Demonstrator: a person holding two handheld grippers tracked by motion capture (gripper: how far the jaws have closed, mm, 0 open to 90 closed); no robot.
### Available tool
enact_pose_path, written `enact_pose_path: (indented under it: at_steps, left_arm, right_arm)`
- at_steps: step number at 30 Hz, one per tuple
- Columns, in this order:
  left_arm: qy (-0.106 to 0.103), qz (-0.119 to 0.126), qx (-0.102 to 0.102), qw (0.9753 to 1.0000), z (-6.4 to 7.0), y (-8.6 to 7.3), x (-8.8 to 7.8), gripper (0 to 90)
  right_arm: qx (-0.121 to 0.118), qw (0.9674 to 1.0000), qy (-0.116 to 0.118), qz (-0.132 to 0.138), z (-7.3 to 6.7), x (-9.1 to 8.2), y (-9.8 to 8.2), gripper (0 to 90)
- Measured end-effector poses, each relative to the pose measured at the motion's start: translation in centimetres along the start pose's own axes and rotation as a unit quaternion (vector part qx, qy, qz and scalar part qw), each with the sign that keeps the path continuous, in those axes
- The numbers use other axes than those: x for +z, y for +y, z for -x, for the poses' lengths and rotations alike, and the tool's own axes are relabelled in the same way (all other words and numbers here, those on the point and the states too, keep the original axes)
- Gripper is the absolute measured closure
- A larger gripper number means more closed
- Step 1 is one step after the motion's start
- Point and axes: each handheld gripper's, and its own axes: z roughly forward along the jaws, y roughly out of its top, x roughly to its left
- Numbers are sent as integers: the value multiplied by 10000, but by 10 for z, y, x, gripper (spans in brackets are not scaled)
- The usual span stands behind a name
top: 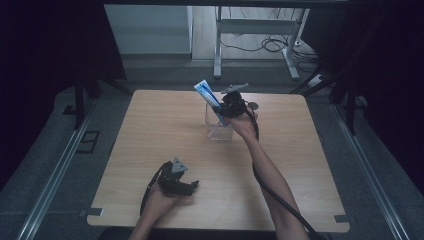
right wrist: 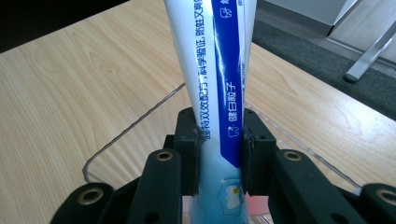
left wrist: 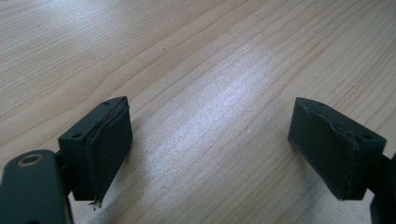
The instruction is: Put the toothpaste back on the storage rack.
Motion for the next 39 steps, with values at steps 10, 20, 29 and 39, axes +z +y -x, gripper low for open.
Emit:
enact_pose_path:
  at_steps: [10, 20, 29, 39]
  left_arm:
    - [1, 3, -2, 10000, 0, 0, 0, 137]
    - [0, 3, -2, 10000, 0, 0, 0, 137]
    - [0, 0, 0, 10000, 0, 0, 0, 137]
    - [0, 3, -3, 10000, 0, 0, 0, 137]
  right_arm:
    - [66, 9997, 119, -193, 1, 1, -5, 704]
    - [69, 9990, 215, -392, 3, 1, -7, 693]
    - [85, 9972, 344, -659, 3, 1, -9, 674]
    - [101, 9957, 455, -799, 3, -1, -11, 631]
